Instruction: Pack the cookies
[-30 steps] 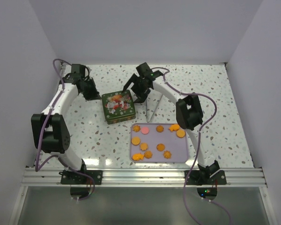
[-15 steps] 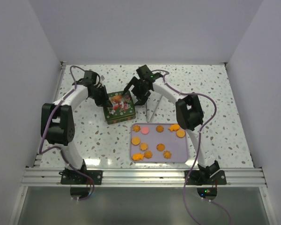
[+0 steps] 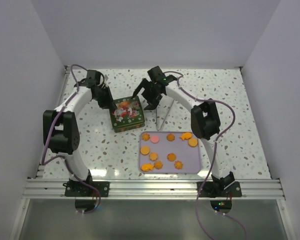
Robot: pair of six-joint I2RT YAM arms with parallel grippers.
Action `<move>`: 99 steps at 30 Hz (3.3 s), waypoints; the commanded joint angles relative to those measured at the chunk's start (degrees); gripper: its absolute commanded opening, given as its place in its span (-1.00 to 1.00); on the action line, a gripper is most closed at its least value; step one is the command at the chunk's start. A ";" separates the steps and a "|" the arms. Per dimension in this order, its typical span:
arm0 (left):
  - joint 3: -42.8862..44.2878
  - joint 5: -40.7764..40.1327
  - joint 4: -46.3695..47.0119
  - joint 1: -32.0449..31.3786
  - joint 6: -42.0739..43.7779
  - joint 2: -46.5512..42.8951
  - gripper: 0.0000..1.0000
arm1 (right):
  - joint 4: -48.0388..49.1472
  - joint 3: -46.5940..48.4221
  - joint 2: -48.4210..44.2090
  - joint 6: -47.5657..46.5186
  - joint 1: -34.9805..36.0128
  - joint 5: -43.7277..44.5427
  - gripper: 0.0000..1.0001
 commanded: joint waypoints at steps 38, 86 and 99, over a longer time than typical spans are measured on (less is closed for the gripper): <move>-32.17 -31.01 16.28 10.95 -1.91 -42.42 1.00 | -1.35 -41.44 -73.79 -37.78 0.91 21.82 0.97; -63.72 -50.27 105.23 -3.47 24.55 -18.42 1.00 | -1.35 -57.10 -88.48 -44.29 0.91 21.48 0.97; 17.88 -67.59 1.50 -5.22 7.33 36.79 1.00 | 3.40 -58.42 -87.61 -42.71 0.99 10.67 0.97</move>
